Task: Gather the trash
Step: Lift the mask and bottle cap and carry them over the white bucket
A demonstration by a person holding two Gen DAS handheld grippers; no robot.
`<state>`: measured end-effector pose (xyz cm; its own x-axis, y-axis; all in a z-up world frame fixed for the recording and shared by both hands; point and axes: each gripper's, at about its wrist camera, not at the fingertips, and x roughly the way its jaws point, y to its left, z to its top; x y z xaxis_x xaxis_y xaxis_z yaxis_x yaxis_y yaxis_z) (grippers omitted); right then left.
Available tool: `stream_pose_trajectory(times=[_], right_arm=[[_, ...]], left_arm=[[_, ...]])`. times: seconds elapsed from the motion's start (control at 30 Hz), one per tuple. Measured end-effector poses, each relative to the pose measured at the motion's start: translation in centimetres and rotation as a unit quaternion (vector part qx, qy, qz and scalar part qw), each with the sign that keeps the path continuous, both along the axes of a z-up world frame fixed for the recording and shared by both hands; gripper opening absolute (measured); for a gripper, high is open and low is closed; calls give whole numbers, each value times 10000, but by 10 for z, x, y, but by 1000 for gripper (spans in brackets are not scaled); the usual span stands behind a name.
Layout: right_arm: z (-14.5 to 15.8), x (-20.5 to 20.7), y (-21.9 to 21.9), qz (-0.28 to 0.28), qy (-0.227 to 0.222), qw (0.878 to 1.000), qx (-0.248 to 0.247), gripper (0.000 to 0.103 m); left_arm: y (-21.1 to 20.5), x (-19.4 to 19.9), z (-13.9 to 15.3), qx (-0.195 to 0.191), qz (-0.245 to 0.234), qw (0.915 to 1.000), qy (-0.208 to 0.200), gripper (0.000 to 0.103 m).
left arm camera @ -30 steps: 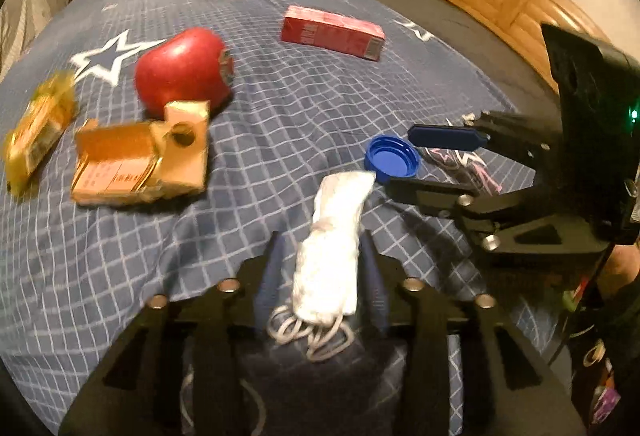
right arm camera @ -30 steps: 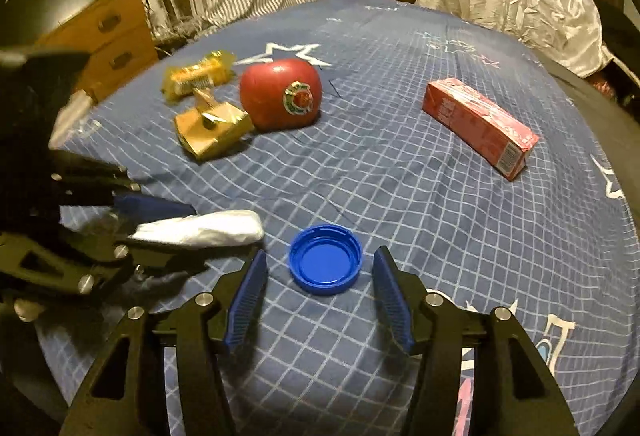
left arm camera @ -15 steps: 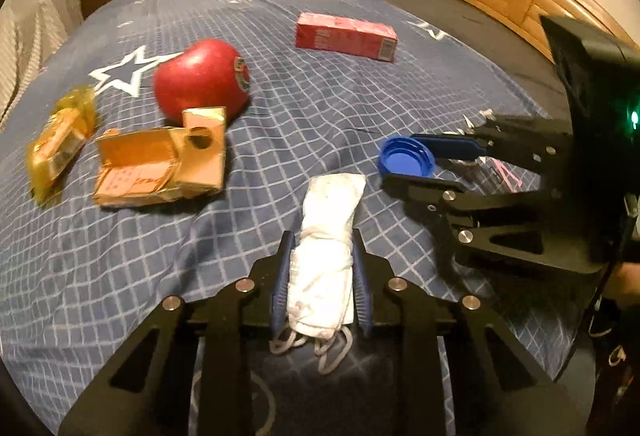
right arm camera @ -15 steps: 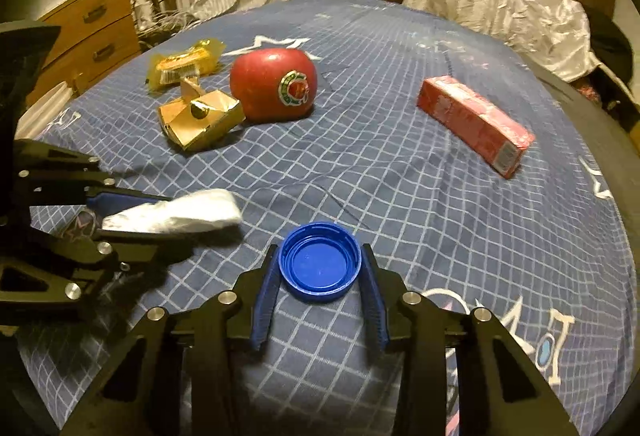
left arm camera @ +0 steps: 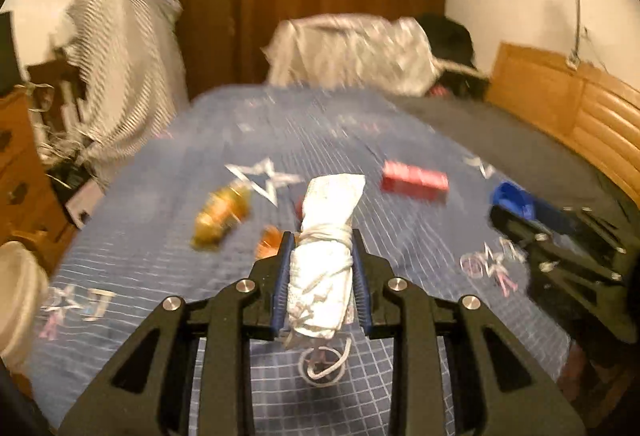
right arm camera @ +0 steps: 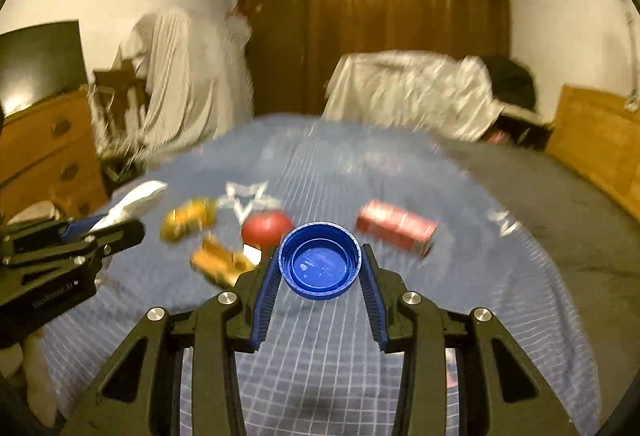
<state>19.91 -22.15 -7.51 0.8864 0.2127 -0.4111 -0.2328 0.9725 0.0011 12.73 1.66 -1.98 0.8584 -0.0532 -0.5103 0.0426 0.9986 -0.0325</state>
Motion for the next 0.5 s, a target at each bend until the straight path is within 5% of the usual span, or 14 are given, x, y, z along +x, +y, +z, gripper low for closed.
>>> stream_pose_trajectory(times=[0.2, 0.5], right_arm=[[42, -42, 0, -341, -598, 9976, 24, 41], [61, -77, 6, -395, -722, 9966, 93, 41]], left_arm=[[0, -29, 31, 48, 246, 9983, -523, 26], [2, -45, 51, 63, 253, 9970, -733, 26]])
